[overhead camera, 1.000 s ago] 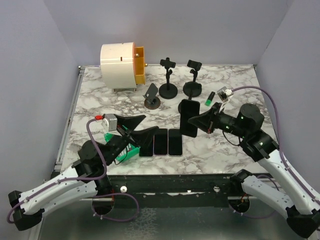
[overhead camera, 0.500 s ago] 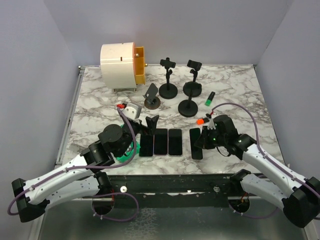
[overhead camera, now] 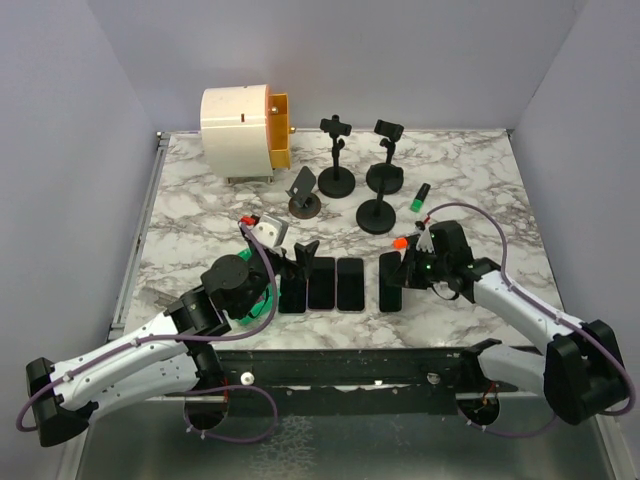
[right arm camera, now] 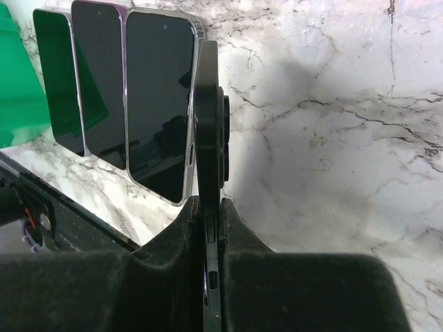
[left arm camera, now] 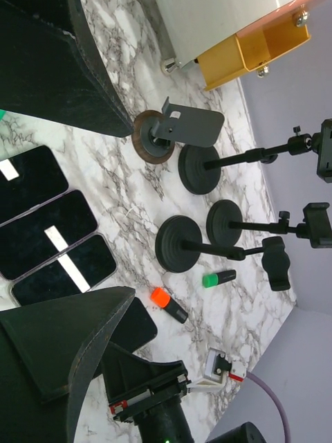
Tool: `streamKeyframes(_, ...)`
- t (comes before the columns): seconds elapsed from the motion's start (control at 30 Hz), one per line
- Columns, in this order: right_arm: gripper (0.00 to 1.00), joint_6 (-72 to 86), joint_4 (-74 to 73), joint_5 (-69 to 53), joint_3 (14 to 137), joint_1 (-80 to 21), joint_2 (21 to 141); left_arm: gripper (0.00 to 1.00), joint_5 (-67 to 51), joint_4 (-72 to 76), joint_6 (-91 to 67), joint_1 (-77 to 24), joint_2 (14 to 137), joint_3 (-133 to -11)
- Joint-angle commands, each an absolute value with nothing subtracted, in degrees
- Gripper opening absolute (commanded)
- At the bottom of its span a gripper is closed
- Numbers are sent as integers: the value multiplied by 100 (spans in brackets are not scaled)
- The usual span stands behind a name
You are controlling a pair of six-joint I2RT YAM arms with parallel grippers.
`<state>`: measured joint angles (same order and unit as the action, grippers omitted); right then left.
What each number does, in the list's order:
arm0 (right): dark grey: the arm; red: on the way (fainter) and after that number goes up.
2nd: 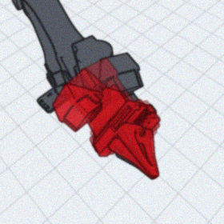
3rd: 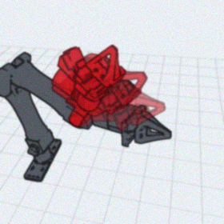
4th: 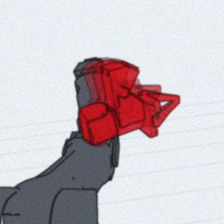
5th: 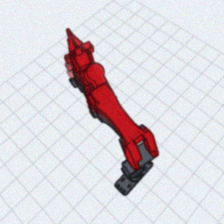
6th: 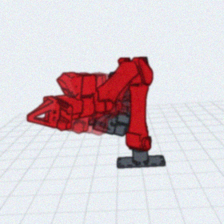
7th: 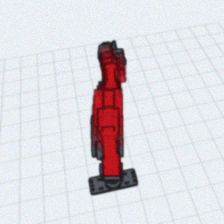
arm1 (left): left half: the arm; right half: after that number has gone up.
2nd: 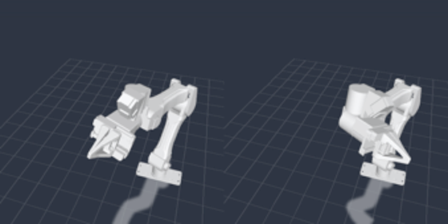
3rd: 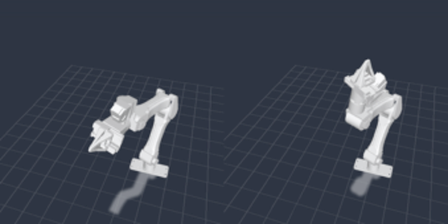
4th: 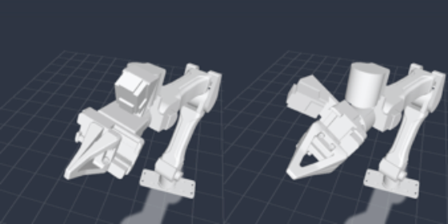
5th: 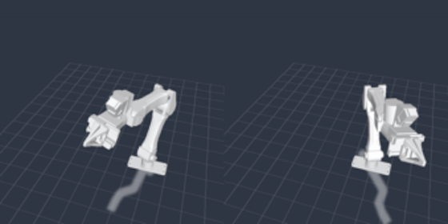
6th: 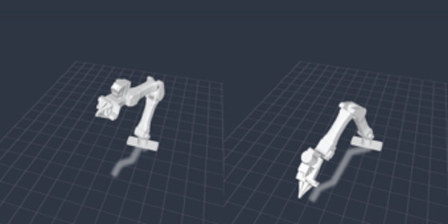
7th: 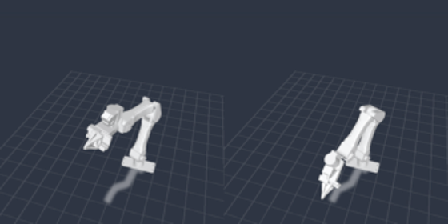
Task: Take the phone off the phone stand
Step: Place the phone at the center of the board.
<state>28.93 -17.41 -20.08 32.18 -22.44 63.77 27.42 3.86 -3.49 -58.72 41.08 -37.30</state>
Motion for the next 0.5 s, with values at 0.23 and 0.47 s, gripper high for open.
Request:
streamKeyframes(0.23, 0, 2898, -1065, -2614, 3311, -2101, 7170, 89, 2617, 136, -384, -5821, 4127, -3757)
streamKeyframes(0.47, 1, 2990, -729, -2669, 3244, -2092, 7601, 89, 2649, 9, -477, -5748, 4228, -3824)
